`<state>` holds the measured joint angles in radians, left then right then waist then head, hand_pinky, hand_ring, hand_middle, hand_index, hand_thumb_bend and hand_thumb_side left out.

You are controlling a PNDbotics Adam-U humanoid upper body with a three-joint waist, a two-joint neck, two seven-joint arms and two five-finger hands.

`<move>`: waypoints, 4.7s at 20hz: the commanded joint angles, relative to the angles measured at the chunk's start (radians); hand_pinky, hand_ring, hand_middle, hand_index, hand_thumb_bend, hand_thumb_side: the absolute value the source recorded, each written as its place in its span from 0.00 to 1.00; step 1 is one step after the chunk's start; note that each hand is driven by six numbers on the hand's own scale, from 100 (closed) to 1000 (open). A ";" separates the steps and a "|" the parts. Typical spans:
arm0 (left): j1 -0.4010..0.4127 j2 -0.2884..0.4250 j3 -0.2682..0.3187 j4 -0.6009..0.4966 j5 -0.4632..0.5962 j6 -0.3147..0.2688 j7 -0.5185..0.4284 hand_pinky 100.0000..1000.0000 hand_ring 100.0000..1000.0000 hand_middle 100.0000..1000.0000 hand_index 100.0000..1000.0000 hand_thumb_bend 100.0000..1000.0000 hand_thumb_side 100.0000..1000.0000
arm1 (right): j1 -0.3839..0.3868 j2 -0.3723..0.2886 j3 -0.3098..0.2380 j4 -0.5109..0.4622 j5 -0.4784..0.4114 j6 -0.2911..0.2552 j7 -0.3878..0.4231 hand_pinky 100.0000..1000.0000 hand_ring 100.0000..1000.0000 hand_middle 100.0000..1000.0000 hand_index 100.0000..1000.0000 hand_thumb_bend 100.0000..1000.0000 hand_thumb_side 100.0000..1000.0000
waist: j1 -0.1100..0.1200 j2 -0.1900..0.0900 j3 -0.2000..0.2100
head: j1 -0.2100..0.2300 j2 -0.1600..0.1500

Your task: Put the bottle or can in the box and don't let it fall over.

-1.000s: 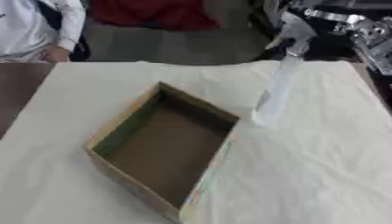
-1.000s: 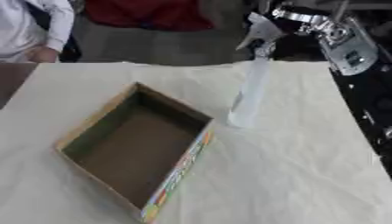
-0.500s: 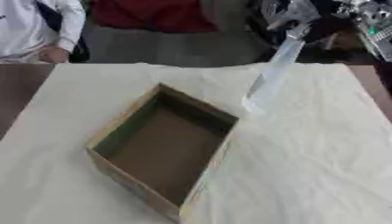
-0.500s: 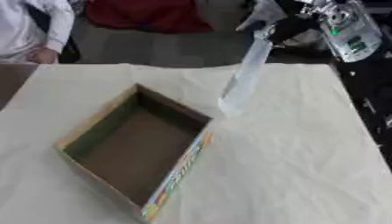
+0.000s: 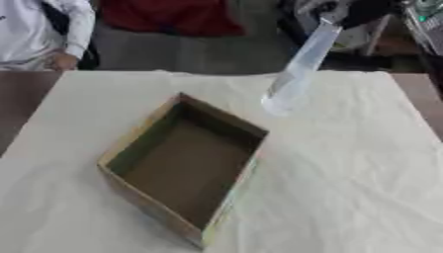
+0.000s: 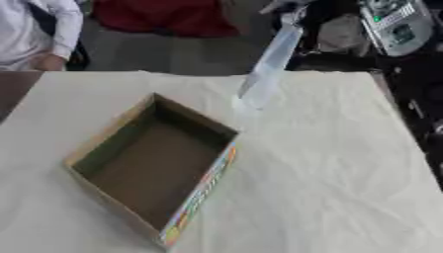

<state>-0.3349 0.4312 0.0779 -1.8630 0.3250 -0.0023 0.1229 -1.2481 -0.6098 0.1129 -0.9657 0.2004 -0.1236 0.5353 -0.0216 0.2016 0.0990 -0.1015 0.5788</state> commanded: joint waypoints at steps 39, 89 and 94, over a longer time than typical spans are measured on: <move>0.003 0.014 0.026 -0.012 0.004 0.004 0.018 0.70 0.68 0.61 0.75 0.08 0.62 | 0.026 0.312 0.173 -0.349 0.125 0.233 -0.196 0.22 0.03 0.00 0.01 0.00 0.00 | -0.017 -0.022 0.040 | -0.043 0.032; 0.037 0.039 0.071 -0.005 -0.004 -0.004 0.101 0.71 0.70 0.62 0.76 0.09 0.62 | 0.106 0.291 0.196 -0.306 0.221 0.042 0.337 0.99 1.00 1.00 1.00 0.21 0.00 | -0.007 -0.017 0.029 | -0.032 0.037; 0.039 0.040 0.072 -0.004 -0.004 -0.006 0.095 0.71 0.70 0.62 0.76 0.09 0.62 | 0.101 0.279 0.184 -0.319 0.197 0.071 0.338 0.98 1.00 1.00 1.00 0.14 0.00 | -0.007 -0.017 0.027 | -0.031 0.037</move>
<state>-0.2885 0.4392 0.1447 -1.8553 0.3218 -0.0062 0.2231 -1.1185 -0.3047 0.3097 -1.2675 0.4084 -0.0587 0.8732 -0.0340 0.2041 0.1279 -0.1343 0.6205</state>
